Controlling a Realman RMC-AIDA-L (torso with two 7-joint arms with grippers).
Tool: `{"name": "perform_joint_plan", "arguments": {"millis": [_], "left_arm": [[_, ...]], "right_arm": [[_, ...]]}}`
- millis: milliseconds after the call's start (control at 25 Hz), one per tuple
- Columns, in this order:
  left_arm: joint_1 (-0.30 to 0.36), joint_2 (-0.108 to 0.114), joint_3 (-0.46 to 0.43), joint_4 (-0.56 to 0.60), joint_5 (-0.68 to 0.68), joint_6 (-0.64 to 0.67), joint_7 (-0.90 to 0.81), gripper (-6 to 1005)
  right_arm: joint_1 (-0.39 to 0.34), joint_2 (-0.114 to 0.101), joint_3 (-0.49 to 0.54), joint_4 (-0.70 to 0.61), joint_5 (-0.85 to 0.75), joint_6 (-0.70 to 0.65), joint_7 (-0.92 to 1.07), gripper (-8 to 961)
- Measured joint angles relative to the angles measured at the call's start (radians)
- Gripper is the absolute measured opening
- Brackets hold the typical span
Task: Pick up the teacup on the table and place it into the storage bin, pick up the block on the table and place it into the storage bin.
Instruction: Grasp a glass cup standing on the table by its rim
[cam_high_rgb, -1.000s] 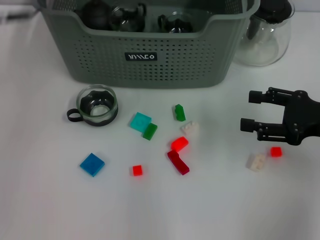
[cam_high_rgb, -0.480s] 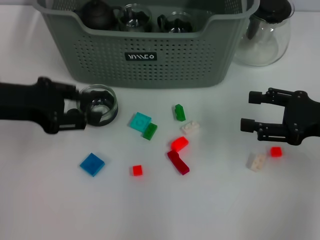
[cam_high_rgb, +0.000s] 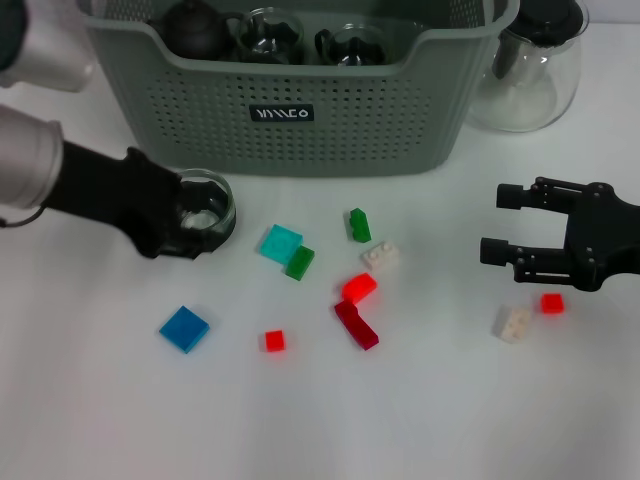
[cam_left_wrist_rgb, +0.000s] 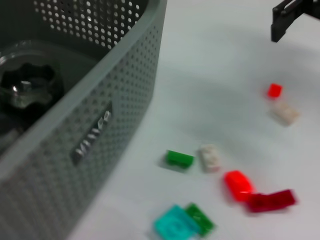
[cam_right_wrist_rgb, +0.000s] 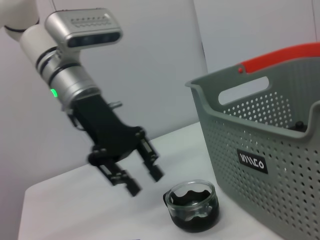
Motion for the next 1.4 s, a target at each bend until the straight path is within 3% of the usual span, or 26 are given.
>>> {"name": "perform_joint_plan", "arguments": {"millis": [200,520,880,1400], "left_arm": [[-0.008,-0.002,0.092,-0.053,0.02,-0.15,-0.001,461],[-0.048,-0.001,0.159,-0.154,0.131,-0.206,-0.043,443],[-0.073,0.001,0.183,-0.139,0.128,-0.024,-0.065,423],[-0.073,-0.002,0.233,-0.186,0.149,-0.114,-0.077,394]], "right_arm": [[0.002,0.0,0.005,0.008,-0.009,0.001,0.001,833],[-0.003,0.0,0.006,0.008,-0.009,0.002,0.001,833],[-0.003,-0.001,0.004,0.008,-0.009,0.002,0.002,834],[-0.003,-0.002,0.004,0.008,-0.009,0.001,0.0,834]]}}
